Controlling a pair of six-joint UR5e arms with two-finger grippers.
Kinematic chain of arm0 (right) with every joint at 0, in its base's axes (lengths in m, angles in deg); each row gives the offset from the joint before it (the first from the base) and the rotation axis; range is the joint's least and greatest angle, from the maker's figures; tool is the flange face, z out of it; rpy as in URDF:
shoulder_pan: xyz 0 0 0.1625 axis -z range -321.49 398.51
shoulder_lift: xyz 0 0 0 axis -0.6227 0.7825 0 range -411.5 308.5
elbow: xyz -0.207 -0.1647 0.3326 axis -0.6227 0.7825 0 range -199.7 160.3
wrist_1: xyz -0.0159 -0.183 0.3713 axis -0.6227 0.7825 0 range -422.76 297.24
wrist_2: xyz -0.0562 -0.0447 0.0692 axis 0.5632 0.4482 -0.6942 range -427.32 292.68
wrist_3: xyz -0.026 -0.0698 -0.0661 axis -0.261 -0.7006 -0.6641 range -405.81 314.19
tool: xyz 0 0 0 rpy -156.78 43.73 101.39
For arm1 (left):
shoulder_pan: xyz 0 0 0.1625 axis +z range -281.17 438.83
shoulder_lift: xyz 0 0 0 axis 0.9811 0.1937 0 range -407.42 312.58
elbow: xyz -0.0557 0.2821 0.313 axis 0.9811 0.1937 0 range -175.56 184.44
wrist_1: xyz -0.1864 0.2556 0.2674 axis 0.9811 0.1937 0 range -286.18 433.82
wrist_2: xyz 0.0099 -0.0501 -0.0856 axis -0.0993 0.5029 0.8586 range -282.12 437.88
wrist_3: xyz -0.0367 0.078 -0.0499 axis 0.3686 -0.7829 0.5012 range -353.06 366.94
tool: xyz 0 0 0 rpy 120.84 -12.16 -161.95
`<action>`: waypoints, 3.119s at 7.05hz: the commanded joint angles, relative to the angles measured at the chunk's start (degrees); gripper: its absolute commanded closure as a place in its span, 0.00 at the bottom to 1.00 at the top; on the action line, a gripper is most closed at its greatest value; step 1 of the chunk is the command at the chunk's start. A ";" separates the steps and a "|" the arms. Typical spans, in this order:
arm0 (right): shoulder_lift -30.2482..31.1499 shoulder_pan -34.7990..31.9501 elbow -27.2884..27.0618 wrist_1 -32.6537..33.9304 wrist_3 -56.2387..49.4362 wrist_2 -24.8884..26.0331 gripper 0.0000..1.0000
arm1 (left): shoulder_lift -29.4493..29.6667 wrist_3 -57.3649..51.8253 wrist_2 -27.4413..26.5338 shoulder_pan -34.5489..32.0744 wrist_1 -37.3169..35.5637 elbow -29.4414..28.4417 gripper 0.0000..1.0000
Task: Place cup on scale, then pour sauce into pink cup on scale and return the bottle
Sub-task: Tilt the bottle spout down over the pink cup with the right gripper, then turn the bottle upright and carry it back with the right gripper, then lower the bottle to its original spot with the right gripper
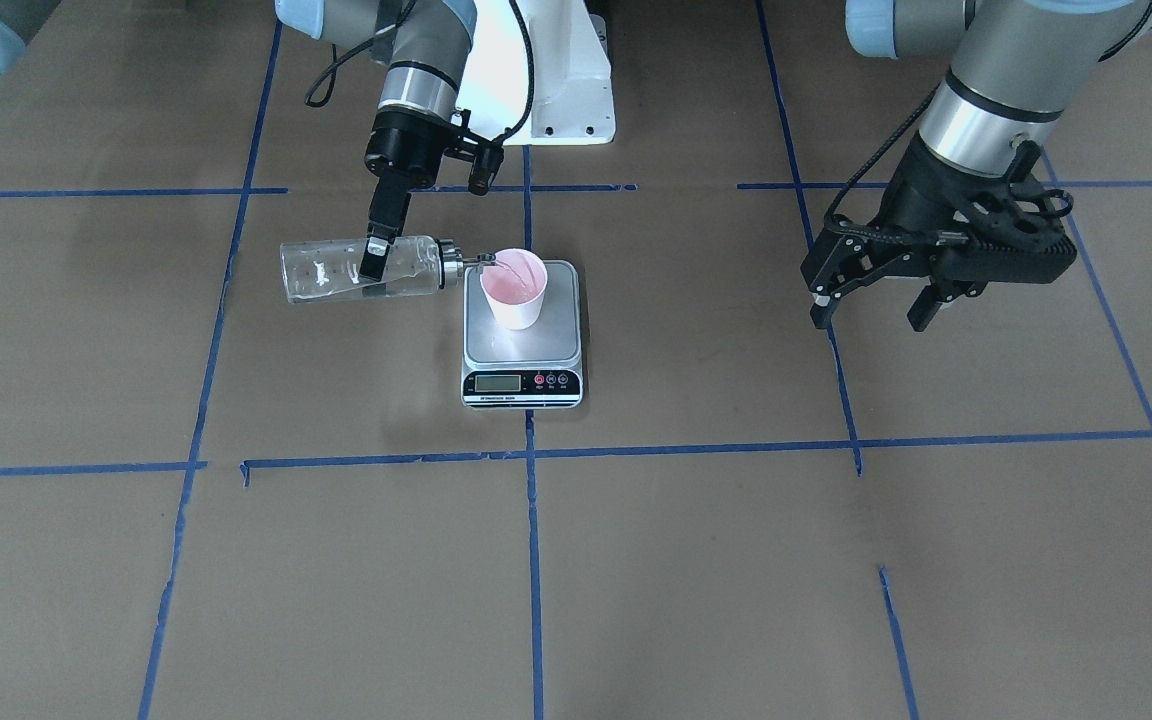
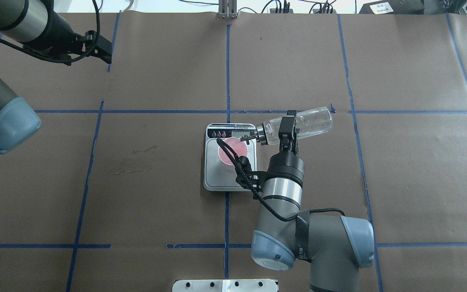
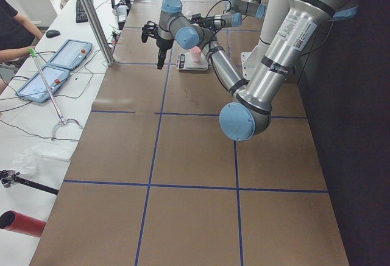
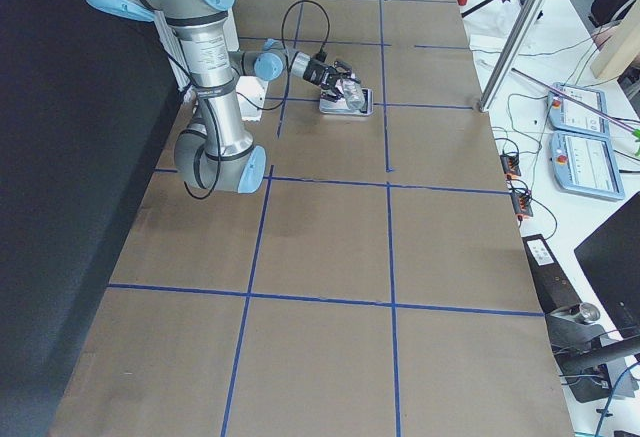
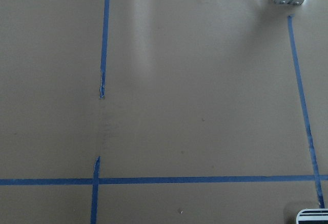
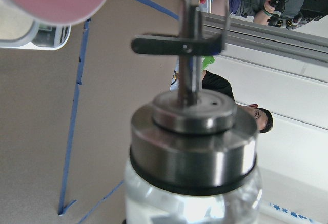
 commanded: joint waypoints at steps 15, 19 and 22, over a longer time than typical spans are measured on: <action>25.88 -1.04 -0.45 -50.20 89.13 -0.11 1.00 | 0.26 0.18 -0.09 0.32 0.00 -0.09 0.00; 26.50 -0.95 4.68 -50.64 89.92 2.29 1.00 | 0.18 0.18 -0.09 0.23 -0.09 0.26 0.00; 28.78 -0.95 8.19 -58.63 89.66 2.20 1.00 | 0.26 0.18 -0.09 -0.03 -0.18 0.44 0.00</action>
